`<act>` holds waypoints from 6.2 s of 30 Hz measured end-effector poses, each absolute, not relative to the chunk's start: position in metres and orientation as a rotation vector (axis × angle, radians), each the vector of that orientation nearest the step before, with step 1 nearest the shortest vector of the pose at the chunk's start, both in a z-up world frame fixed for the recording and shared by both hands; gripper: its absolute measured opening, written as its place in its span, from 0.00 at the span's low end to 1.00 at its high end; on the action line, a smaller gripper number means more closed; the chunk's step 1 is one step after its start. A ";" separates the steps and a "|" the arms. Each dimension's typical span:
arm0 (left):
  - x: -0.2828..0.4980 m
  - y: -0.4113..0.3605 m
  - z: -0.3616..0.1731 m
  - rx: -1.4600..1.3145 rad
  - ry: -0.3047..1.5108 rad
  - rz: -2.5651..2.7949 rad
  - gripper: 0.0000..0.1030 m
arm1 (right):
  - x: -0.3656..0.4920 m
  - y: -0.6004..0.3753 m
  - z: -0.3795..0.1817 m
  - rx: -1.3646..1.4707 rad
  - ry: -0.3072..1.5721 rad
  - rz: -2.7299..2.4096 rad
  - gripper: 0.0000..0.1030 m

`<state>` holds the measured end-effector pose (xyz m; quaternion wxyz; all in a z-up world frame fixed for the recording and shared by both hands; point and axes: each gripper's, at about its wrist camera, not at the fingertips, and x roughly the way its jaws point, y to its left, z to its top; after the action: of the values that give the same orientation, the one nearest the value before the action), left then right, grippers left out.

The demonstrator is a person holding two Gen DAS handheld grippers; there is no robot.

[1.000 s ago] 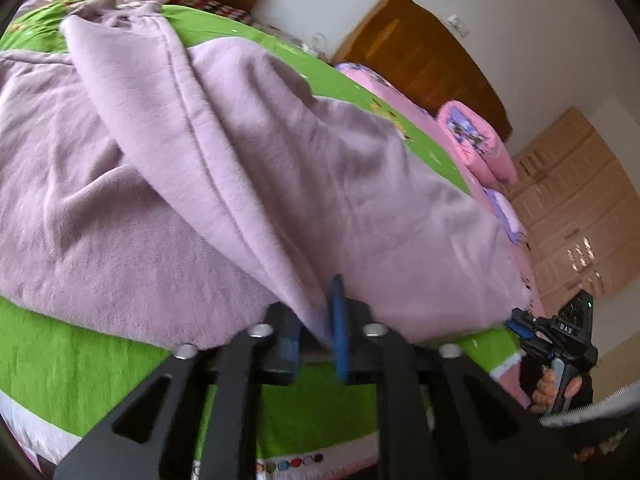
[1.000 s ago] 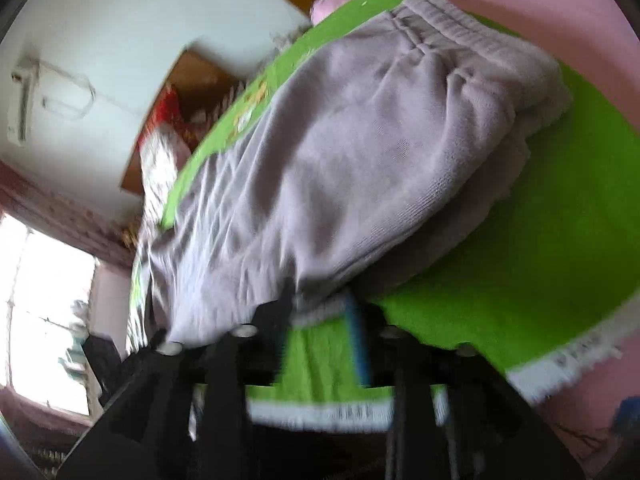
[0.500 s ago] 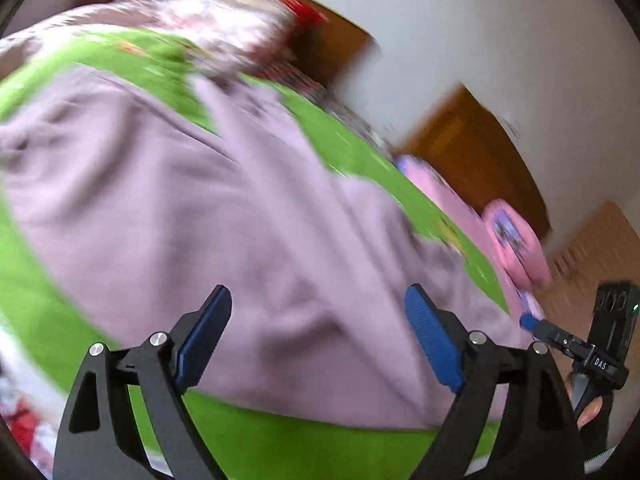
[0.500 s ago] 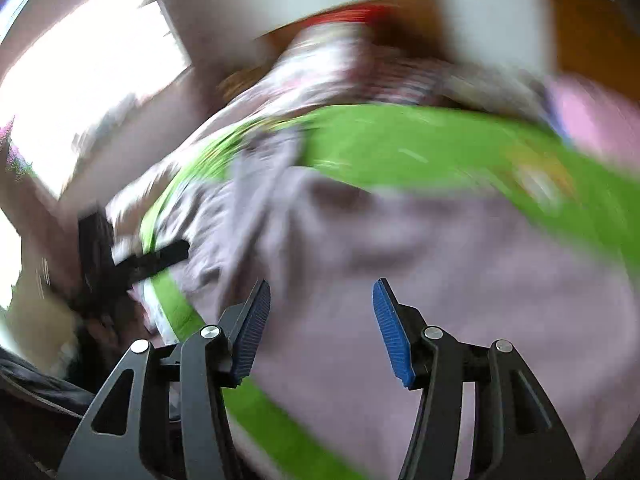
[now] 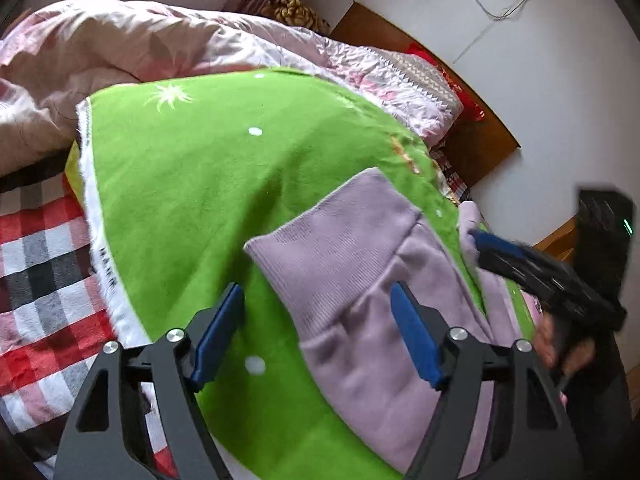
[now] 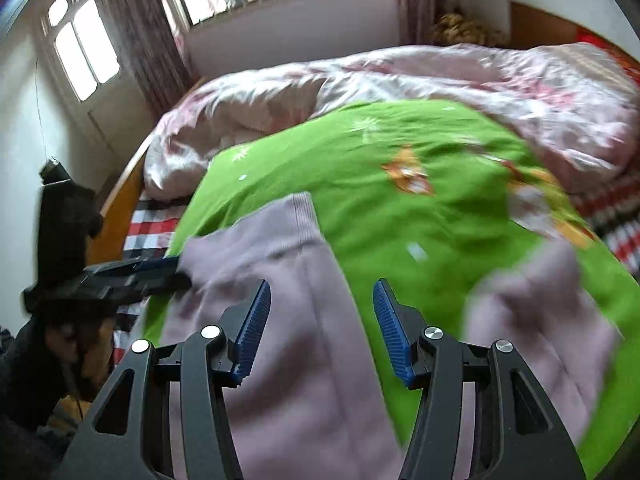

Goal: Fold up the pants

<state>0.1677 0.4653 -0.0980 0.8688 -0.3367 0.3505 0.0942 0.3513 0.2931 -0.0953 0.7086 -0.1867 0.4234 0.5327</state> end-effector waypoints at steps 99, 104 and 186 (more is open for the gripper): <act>0.205 0.439 -0.086 -0.844 0.677 0.075 0.07 | 0.393 0.267 -0.107 -0.263 0.945 1.178 0.07; 0.178 0.425 -0.025 -0.739 0.544 0.042 0.06 | 0.360 0.262 -0.043 -0.272 0.773 1.172 0.06; 0.104 0.321 -0.101 -0.898 0.859 -0.192 0.05 | 0.113 0.076 -0.107 -0.444 0.880 1.038 0.04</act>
<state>0.1041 0.3211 -0.1009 0.8089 -0.4198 0.4017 -0.0898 0.1131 0.0756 -0.1066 0.7547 -0.2035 0.4034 0.4756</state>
